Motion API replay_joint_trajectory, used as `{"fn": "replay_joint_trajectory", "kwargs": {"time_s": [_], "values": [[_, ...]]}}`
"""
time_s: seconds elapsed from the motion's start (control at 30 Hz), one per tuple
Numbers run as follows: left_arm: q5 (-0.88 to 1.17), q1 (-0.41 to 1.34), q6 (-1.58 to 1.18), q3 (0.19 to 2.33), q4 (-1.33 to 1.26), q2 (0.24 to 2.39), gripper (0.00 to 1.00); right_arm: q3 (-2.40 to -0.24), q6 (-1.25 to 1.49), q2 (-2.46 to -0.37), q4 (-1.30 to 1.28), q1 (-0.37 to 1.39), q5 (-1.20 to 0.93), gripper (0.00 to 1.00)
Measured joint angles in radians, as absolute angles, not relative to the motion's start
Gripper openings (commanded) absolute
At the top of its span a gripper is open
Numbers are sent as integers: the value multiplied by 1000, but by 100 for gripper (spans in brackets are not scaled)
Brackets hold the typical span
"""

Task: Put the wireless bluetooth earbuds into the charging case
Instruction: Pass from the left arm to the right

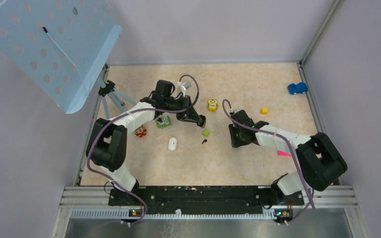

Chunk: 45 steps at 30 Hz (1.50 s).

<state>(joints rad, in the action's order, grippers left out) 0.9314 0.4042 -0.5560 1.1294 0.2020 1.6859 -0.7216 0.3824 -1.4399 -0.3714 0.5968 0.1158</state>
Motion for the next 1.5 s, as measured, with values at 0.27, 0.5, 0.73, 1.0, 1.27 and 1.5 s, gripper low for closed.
{"fn": "replay_joint_trajectory", "kwargs": {"time_s": [0.27, 0.5, 0.73, 1.0, 1.27, 1.5], "values": [[938, 404, -562, 1129, 183, 1692, 0, -728, 359, -1439, -402, 625, 128, 29], [939, 404, -571, 1129, 179, 1694, 0, -739, 350, -1439, -435, 635, 138, 31], [938, 404, -578, 1129, 173, 1694, 0, -741, 349, -1439, -439, 638, 141, 45], [954, 404, -590, 1129, 157, 1694, 0, -842, 376, -1385, -460, 639, 100, 62], [972, 404, -627, 1129, 127, 1694, 0, -878, 537, -1236, -167, 498, -192, 69], [1023, 404, -728, 1084, 2, 1694, 0, -710, 796, -1248, 208, 405, -472, 73]]}}
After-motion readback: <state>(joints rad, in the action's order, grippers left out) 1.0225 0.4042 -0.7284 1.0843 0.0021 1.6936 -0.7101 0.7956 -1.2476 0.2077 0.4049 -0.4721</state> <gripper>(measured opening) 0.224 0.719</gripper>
